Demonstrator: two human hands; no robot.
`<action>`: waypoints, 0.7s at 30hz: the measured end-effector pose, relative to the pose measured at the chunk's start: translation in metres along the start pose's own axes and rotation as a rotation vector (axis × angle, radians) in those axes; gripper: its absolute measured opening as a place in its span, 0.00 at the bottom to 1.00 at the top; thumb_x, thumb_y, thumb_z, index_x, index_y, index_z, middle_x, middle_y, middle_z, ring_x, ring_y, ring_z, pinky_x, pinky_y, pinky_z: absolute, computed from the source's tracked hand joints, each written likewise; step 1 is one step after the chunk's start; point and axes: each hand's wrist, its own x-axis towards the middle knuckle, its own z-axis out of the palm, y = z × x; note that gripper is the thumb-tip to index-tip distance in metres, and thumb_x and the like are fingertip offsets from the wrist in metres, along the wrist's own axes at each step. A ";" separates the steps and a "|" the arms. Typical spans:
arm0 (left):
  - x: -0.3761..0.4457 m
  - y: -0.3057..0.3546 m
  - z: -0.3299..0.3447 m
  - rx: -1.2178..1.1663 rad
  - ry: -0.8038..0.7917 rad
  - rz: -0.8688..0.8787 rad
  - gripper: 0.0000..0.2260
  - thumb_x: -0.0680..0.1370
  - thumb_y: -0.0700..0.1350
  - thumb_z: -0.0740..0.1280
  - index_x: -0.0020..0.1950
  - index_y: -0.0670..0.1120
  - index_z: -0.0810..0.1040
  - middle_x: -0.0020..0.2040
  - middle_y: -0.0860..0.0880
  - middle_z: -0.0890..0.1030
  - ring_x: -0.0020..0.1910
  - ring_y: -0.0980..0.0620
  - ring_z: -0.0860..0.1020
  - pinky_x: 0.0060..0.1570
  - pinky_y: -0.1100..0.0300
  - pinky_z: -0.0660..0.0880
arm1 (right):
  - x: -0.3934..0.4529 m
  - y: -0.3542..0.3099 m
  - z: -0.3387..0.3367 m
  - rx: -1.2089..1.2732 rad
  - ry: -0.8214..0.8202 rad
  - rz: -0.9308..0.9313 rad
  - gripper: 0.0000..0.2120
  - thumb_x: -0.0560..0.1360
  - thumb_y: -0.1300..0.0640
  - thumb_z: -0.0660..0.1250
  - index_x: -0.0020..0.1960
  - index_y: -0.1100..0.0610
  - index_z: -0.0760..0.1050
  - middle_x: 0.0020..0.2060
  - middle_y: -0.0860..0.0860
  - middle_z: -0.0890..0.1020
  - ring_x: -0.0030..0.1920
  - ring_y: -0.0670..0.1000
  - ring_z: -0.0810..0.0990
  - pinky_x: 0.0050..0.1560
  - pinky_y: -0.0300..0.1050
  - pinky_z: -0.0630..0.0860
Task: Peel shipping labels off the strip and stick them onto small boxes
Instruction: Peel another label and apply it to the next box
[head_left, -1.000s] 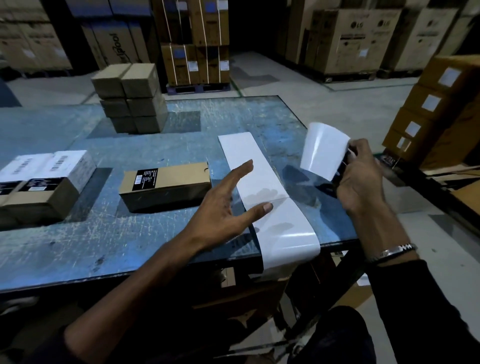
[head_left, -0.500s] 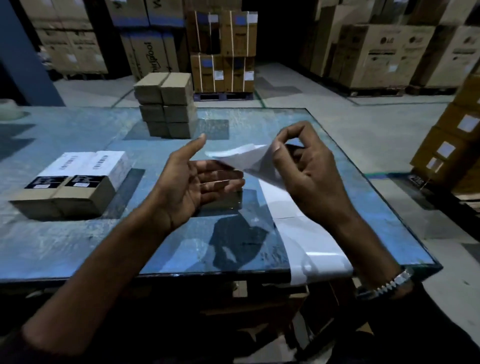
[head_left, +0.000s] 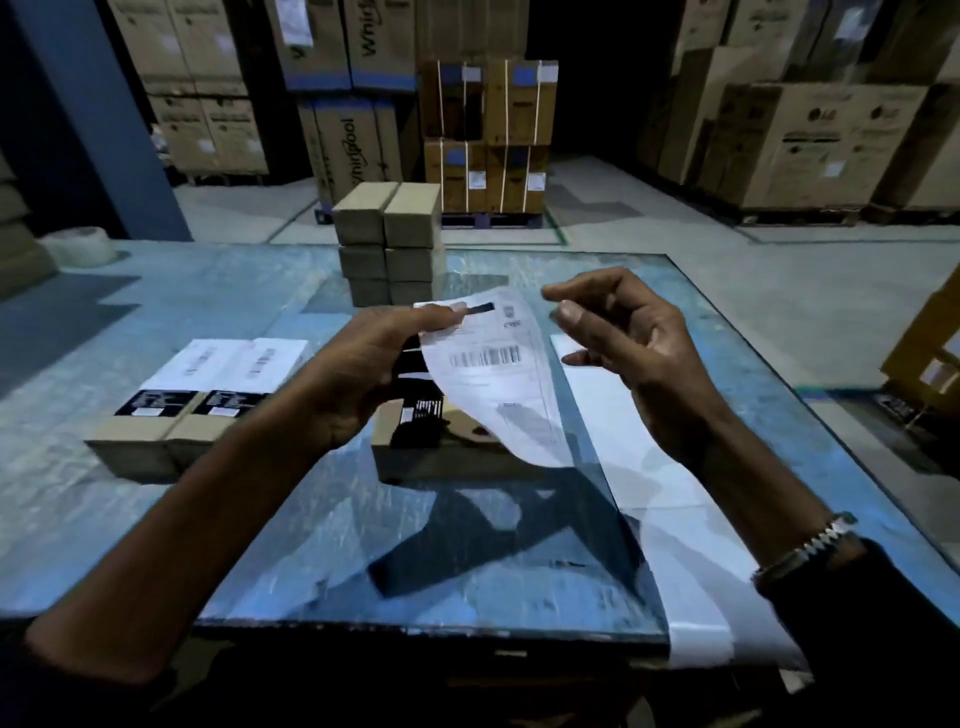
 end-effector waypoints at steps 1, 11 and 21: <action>0.006 0.002 -0.001 0.036 -0.029 0.028 0.10 0.82 0.48 0.70 0.53 0.45 0.89 0.52 0.42 0.89 0.48 0.47 0.87 0.45 0.57 0.84 | 0.008 0.004 0.000 0.015 -0.008 0.038 0.16 0.76 0.49 0.75 0.60 0.52 0.76 0.58 0.52 0.87 0.58 0.50 0.85 0.51 0.49 0.80; 0.057 -0.017 -0.011 0.072 -0.162 0.025 0.14 0.80 0.51 0.70 0.57 0.44 0.88 0.55 0.44 0.89 0.53 0.47 0.87 0.55 0.54 0.82 | 0.032 0.031 0.001 -0.206 -0.284 0.319 0.31 0.73 0.40 0.80 0.71 0.39 0.72 0.44 0.51 0.89 0.41 0.49 0.84 0.40 0.43 0.76; 0.068 -0.031 -0.024 0.092 -0.220 0.042 0.14 0.76 0.54 0.71 0.44 0.45 0.91 0.51 0.43 0.89 0.52 0.47 0.88 0.55 0.54 0.83 | 0.027 0.021 -0.017 -0.112 -0.540 0.533 0.44 0.67 0.61 0.81 0.77 0.39 0.68 0.33 0.60 0.84 0.30 0.50 0.77 0.32 0.42 0.65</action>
